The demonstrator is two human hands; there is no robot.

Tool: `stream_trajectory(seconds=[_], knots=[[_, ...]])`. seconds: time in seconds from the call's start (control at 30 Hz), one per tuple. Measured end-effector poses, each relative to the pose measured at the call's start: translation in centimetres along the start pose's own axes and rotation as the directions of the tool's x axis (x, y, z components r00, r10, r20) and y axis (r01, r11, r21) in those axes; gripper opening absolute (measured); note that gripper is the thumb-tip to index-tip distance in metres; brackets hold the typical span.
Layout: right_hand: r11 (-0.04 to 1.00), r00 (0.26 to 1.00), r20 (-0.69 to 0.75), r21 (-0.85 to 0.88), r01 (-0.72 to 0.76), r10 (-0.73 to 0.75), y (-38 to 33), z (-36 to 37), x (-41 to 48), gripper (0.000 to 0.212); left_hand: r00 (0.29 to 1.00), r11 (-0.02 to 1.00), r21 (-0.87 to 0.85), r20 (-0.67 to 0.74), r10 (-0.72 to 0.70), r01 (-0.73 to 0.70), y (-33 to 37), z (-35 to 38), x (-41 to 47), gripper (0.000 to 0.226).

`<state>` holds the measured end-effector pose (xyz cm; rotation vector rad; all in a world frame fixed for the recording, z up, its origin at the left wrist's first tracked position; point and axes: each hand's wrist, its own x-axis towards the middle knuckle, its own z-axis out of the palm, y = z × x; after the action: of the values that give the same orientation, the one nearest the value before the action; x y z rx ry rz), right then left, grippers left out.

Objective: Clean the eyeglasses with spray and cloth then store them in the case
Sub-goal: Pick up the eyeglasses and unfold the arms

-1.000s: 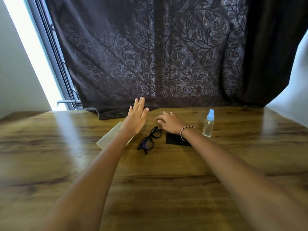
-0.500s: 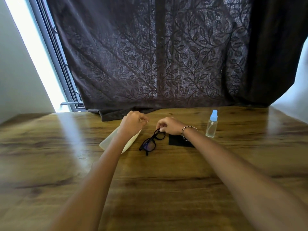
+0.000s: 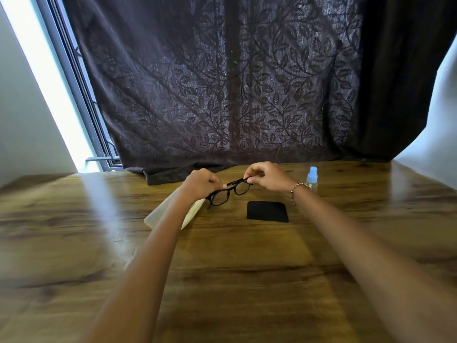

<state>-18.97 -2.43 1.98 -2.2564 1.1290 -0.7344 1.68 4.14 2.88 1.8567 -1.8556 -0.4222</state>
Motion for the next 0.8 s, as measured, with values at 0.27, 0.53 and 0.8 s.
stream_trajectory(seconds=[0.27, 0.53, 0.8], knots=[[0.972, 0.996, -0.066, 0.233, -0.039, 0.056, -0.1, -0.7, -0.6, 0.015, 0.988, 0.994, 0.075, -0.130, 0.086, -0.077, 1.1, -0.9, -0.5, 0.020], [0.946, 0.976, 0.137, 0.254, -0.200, 0.170, -1.8, -1.4, -0.1, 0.008, 0.952, 0.976, 0.096, -0.222, 0.212, -0.194, 0.6, -1.7, -1.1, 0.005], [0.948, 0.954, -0.093, 0.178, -0.265, 0.284, -2.2, 0.4, 0.7, 0.016, 0.935, 0.978, 0.104, -0.292, 0.203, -0.179, 0.2, -1.3, -1.0, 0.015]])
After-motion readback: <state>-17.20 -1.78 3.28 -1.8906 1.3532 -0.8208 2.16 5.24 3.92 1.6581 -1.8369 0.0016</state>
